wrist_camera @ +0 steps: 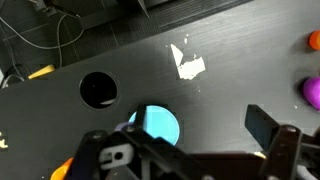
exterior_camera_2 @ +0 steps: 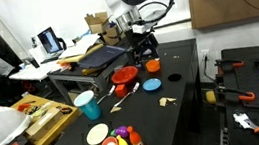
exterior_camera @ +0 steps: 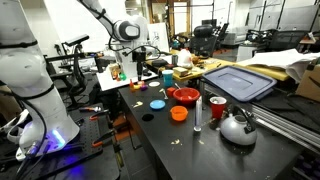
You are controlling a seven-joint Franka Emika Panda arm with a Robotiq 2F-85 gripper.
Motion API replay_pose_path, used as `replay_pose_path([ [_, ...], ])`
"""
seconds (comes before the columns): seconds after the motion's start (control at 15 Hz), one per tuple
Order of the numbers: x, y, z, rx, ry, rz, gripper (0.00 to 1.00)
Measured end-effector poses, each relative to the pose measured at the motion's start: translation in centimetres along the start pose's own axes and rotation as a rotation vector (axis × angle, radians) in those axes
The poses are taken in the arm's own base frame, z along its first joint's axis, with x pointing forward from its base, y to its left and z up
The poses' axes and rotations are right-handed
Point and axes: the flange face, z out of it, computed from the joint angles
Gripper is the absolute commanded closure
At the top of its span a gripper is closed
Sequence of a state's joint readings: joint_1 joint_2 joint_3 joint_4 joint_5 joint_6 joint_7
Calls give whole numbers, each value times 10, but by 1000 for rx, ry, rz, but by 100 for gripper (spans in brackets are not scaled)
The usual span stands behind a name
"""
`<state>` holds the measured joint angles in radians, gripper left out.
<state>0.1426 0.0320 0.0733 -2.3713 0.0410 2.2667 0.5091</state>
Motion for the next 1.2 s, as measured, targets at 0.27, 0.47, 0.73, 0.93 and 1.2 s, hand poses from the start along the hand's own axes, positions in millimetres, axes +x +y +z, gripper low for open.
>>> replay_pose_path([
  [0.27, -38, -5, -17, -6, 25, -229, 0],
  [0.47, -64, -2, -40, -8, 35, -385, 0],
  [0.73, -89, 7, -65, -31, 8, -483, 0],
  [0.93, -101, 14, -83, -43, -8, -517, 0],
  [1.2, -102, 14, -84, -43, -8, -517, 0],
])
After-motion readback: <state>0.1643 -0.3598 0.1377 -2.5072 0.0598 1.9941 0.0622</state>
